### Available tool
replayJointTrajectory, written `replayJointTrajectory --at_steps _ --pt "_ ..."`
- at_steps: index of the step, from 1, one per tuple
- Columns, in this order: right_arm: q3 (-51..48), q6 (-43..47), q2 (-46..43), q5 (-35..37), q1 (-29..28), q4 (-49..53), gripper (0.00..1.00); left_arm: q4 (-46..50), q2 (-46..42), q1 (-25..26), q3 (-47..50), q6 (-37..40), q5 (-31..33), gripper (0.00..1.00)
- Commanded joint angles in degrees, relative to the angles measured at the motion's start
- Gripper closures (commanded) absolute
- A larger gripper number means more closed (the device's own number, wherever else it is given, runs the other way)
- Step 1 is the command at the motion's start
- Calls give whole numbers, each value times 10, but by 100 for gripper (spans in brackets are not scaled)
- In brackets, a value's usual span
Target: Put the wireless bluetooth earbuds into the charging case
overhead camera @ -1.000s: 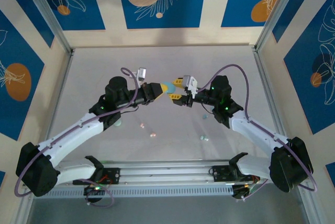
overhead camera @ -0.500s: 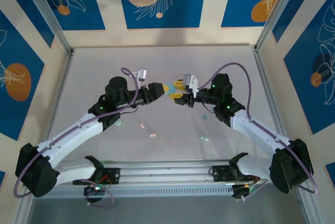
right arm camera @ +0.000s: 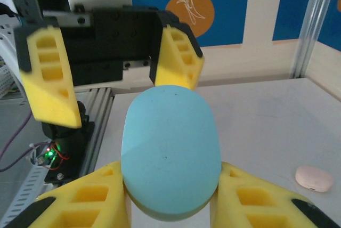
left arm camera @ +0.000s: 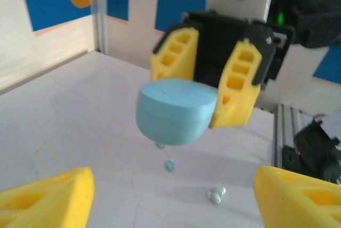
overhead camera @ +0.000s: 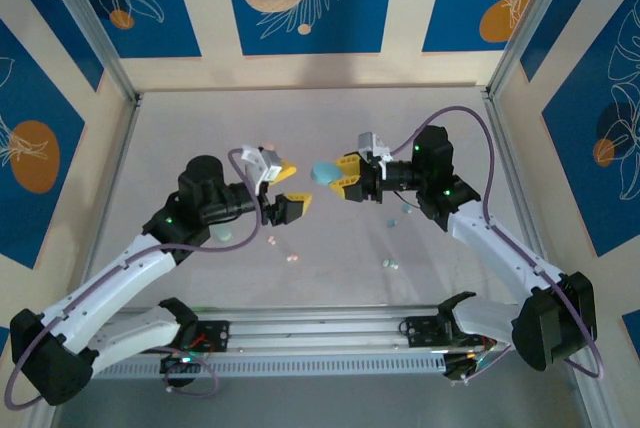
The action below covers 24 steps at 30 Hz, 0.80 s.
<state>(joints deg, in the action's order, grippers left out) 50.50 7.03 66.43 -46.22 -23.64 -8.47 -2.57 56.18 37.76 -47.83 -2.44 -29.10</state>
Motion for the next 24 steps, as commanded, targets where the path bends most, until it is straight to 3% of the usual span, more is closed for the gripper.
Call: replayJointTrajectory --at_steps 1,7,13,24 --pt "21 0 -3 -39 2 26 64 -65 18 2 11 61 -55 24" --pt "21 12 -6 -54 0 29 64 -105 60 1 -9 48 -119 28" --pt "22 21 -5 -58 0 32 64 -173 72 2 8 30 -121 36" --pt "23 10 -4 -63 -4 16 64 -168 93 2 -7 12 -138 43"
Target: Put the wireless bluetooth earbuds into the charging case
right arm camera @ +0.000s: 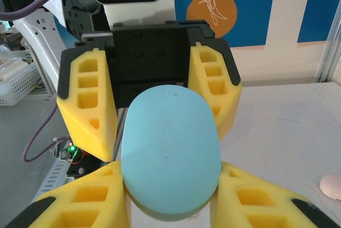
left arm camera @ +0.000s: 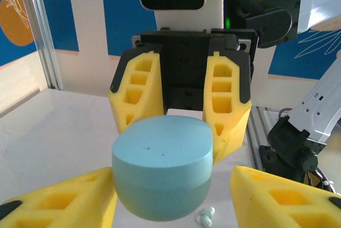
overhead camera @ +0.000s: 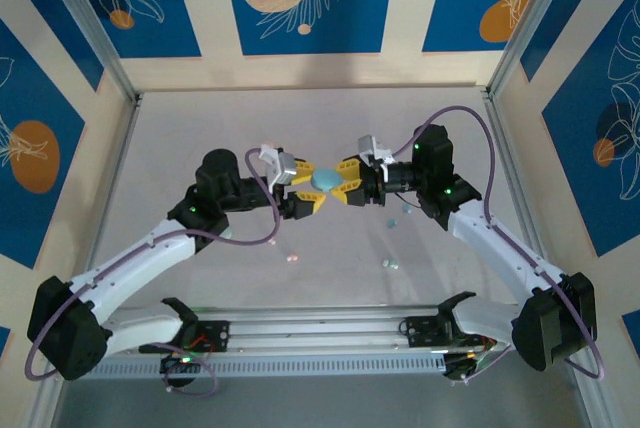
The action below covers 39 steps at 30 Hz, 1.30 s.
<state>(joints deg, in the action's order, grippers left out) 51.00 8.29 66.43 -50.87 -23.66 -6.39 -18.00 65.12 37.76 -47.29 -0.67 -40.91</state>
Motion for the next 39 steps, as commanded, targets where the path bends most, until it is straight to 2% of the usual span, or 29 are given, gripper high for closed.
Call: replayJointTrajectory --at_steps 1,15,19,26,39 --pt "19 -1 -4 -15 -3 -3 64 -12 4 1 -12 -6 -20 43" --pt "17 1 -6 -6 -7 -3 64 -58 5 2 2 -47 -17 53" --pt "18 -4 -5 -7 -7 -8 64 -54 7 2 1 -44 -23 52" --pt "18 -8 -4 -3 -7 -16 61 -29 4 2 -4 -24 -22 45" --pt "19 -10 -2 -2 -10 -7 62 -7 8 2 -15 -13 -29 50"
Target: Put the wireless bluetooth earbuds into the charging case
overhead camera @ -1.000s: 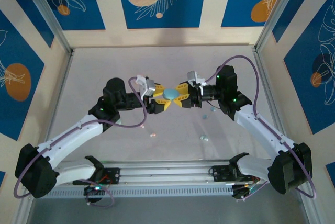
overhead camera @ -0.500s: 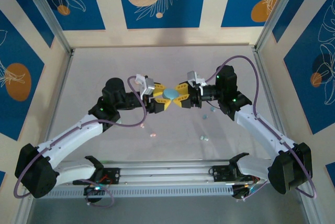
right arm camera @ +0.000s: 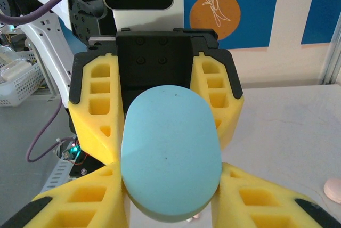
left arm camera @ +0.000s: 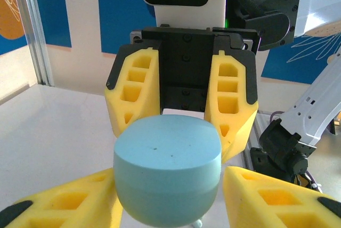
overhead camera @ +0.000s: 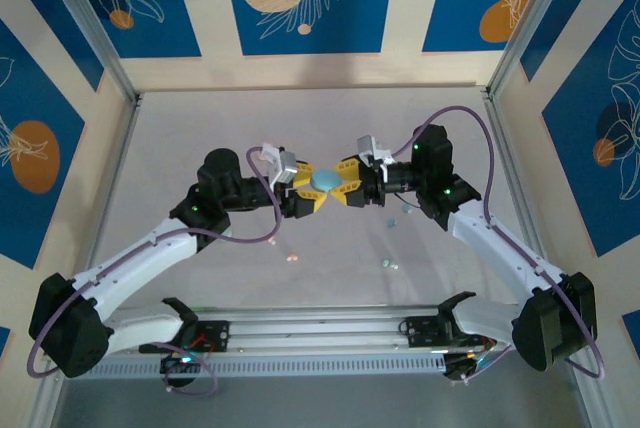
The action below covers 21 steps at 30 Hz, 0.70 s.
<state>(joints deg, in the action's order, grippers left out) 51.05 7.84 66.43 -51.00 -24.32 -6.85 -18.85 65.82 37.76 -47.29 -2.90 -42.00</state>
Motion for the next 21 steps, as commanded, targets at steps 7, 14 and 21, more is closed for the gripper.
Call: replayJointTrajectory --at_steps 7,14,21 --pt "20 -6 -1 2 -4 -6 62 -7 -4 2 -9 9 -19 49" --pt "16 -1 -1 11 -6 -6 62 -49 1 2 -3 -23 -27 49" --pt "12 -2 -3 16 -7 -18 62 -46 3 2 -1 -27 -31 51"
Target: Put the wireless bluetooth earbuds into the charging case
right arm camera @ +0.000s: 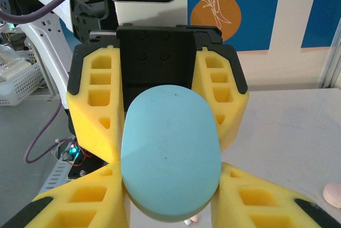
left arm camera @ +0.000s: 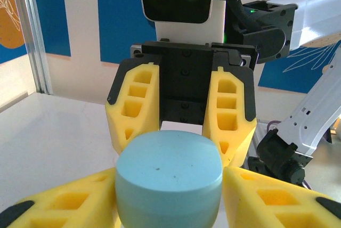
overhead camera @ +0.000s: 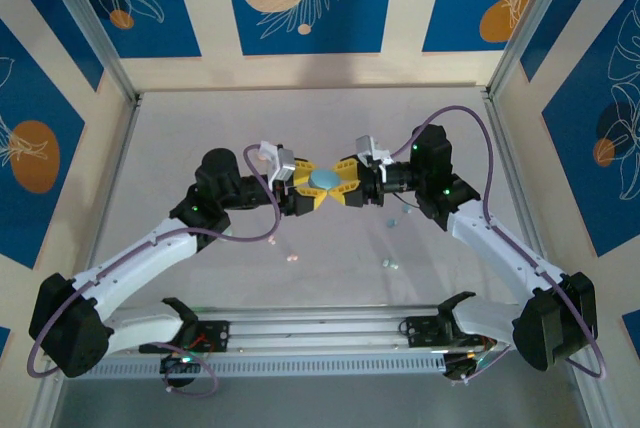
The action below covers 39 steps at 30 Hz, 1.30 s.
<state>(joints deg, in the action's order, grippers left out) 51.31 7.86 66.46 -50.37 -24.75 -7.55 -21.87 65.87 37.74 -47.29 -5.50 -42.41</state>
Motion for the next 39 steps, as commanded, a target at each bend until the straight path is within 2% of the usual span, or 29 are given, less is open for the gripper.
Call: replayJointTrajectory --at_steps 1,6,10,13,15,22,28,33,39 --pt "9 -2 -4 10 -2 -11 62 -11 2 3 -2 2 -27 51" --pt "7 -8 -5 12 -2 -20 62 6 -1 3 -3 18 -25 46" --pt "7 -11 -5 10 -2 -20 62 16 -1 3 -6 24 -24 47" --pt "5 -11 -5 10 -2 -20 62 15 -1 3 -7 23 -24 50" --pt "3 -13 -5 10 -3 -20 62 10 -1 3 -7 20 -25 57" --pt "5 -15 -4 12 -5 -20 62 6 1 4 -5 22 -22 58" --pt "7 -14 -2 22 -7 -9 61 1 1 4 -4 21 -23 66" --pt "27 -55 2 58 -4 26 54 3 0 5 0 28 -24 70" --pt "46 -101 10 37 6 60 47 3 -2 5 5 38 -21 71"
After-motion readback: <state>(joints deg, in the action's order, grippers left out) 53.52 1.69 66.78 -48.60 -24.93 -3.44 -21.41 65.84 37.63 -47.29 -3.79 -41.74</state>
